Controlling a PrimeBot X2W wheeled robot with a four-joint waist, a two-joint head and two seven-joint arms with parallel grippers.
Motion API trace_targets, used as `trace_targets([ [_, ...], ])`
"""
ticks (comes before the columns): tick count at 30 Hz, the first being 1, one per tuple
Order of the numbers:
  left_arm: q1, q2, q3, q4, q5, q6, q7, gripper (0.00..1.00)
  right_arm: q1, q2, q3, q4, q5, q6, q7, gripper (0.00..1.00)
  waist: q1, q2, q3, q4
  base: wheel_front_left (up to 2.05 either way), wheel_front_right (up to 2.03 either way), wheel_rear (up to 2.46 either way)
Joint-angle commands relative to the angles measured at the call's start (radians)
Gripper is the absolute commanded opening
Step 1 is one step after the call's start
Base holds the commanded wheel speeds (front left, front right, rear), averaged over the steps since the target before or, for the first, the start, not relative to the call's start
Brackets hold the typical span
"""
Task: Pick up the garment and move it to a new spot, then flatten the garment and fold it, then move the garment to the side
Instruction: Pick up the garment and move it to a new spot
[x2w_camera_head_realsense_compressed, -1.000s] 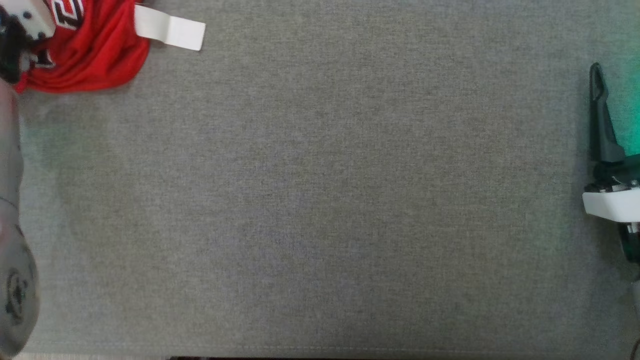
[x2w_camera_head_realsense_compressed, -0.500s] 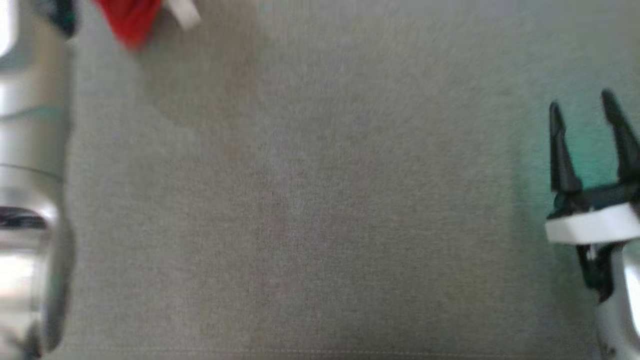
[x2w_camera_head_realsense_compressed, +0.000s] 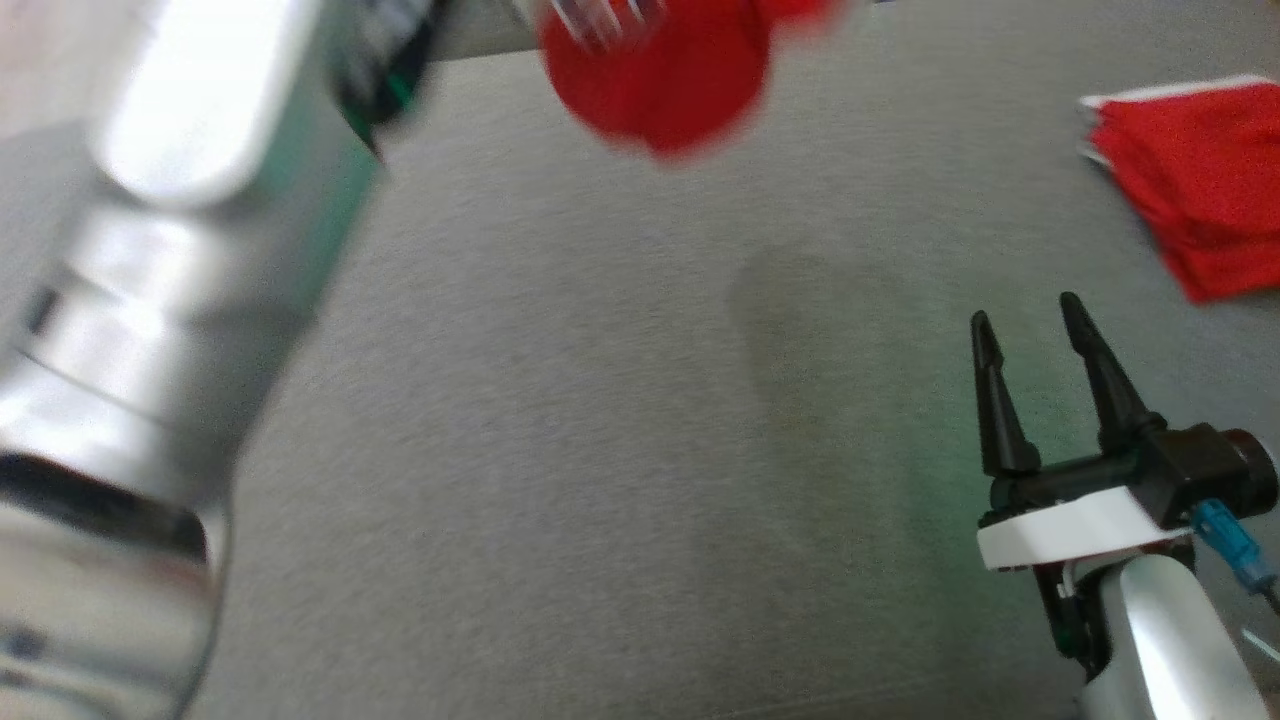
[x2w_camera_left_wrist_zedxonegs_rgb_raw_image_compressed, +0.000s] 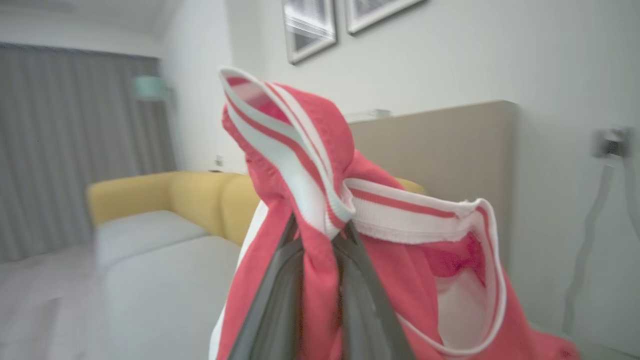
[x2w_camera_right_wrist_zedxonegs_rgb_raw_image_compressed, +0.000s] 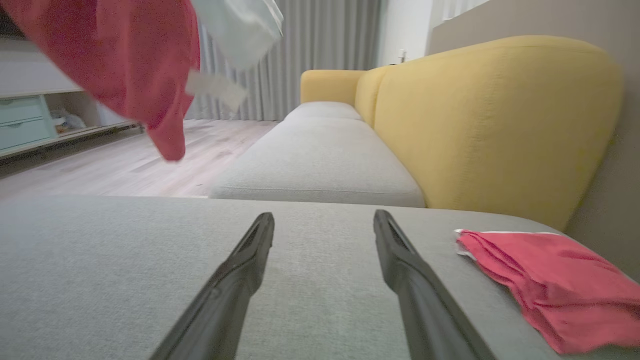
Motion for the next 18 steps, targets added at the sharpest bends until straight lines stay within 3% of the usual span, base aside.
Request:
trace_targets([
  [1, 0.008, 0.035, -0.024, -0.051, -0.028, 0.002, 0.011, 0.0, -0.01, 0.006, 0.026, -0.03, -0.008, 0.007, -0.005, 1.0, 0.0002, -0.0001, -0.024, -0.078, 0.0, 0.0, 0.0],
  [5, 0.115, 0.057, -0.17, -0.082, -0.071, 0.002, 0.012, 0.0, -0.009, 0.026, 0.028, -0.036, -0.006, 0.007, -0.005, 1.0, 0.0002, -0.0001, -0.011, -0.133, 0.0, 0.0, 0.0],
  [9, 0.247, 0.079, -0.276, -0.009, -0.05, 0.002, -0.054, 0.0, -0.013, 0.042, 0.036, -0.036, 0.002, 0.007, -0.005, 1.0, 0.0002, -0.0001, 0.016, -0.183, 0.0, 0.0, 0.0],
  [11, 0.315, 0.086, -0.3, 0.054, -0.029, 0.007, -0.112, 1.0, -0.022, 0.048, 0.044, -0.029, 0.002, 0.007, -0.005, 1.0, 0.0002, -0.0001, 0.028, -0.205, 0.0, 0.0, 0.0],
  [15, 0.436, 0.075, -0.286, 0.137, 0.0, 0.075, -0.27, 1.0, -0.025, 0.057, 0.046, -0.017, 0.01, 0.007, -0.005, 1.0, 0.0002, -0.0001, 0.032, -0.21, 0.0, 0.0, 0.0],
  [18, 0.545, 0.051, -0.196, 0.103, 0.014, 0.144, -0.292, 1.0, -0.007, 0.06, 0.021, 0.006, 0.009, 0.007, -0.005, 1.0, 0.0002, -0.0001, 0.013, -0.171, 0.0, 0.0, 0.0],
])
